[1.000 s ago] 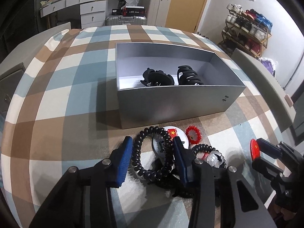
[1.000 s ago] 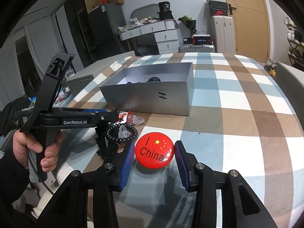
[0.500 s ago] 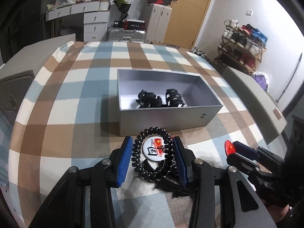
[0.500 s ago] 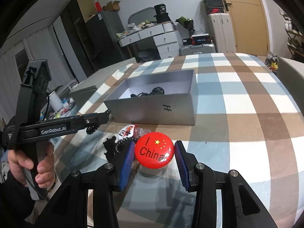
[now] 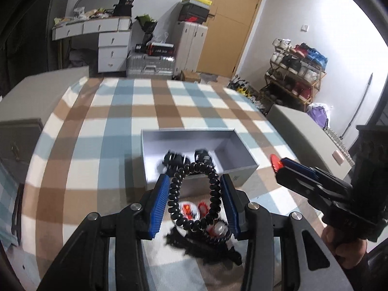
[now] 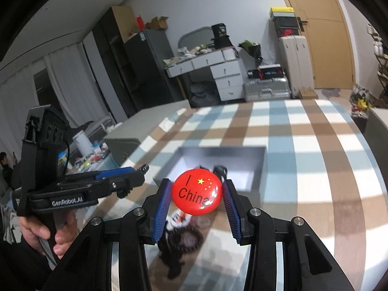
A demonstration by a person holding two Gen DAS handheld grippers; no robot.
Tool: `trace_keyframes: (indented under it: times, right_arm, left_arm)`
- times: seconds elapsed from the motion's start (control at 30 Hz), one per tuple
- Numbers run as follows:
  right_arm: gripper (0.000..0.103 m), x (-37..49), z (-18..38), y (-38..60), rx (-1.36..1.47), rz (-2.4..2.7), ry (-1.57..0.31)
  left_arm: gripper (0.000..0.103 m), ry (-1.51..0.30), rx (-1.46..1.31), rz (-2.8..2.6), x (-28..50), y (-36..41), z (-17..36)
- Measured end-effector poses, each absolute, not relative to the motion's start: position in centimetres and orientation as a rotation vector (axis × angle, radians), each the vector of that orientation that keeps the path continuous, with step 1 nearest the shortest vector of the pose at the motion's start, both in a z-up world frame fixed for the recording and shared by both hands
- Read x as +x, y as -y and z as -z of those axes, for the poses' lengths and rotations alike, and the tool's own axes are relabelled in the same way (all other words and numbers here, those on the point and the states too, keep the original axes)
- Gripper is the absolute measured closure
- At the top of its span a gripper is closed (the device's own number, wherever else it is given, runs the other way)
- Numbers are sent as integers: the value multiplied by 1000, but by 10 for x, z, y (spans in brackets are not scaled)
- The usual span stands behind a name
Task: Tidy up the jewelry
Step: 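Carry the badge and bracelet into the silver box and open both grippers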
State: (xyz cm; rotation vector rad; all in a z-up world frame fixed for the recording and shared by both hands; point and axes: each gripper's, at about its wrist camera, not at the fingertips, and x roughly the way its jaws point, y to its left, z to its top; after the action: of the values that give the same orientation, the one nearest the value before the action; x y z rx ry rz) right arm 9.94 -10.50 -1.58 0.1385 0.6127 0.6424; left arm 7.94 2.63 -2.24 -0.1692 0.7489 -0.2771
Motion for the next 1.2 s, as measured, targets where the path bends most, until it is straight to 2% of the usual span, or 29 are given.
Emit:
trace_keyframes:
  times: [0.57, 1.2]
  right_arm:
    - [61, 171, 16, 101, 158, -667, -653]
    - [61, 199, 47, 87, 141, -670, -731]
  left_arm:
    - [66, -770, -185, 346, 146, -18, 33]
    - [66, -817, -219, 369, 166, -20, 52]
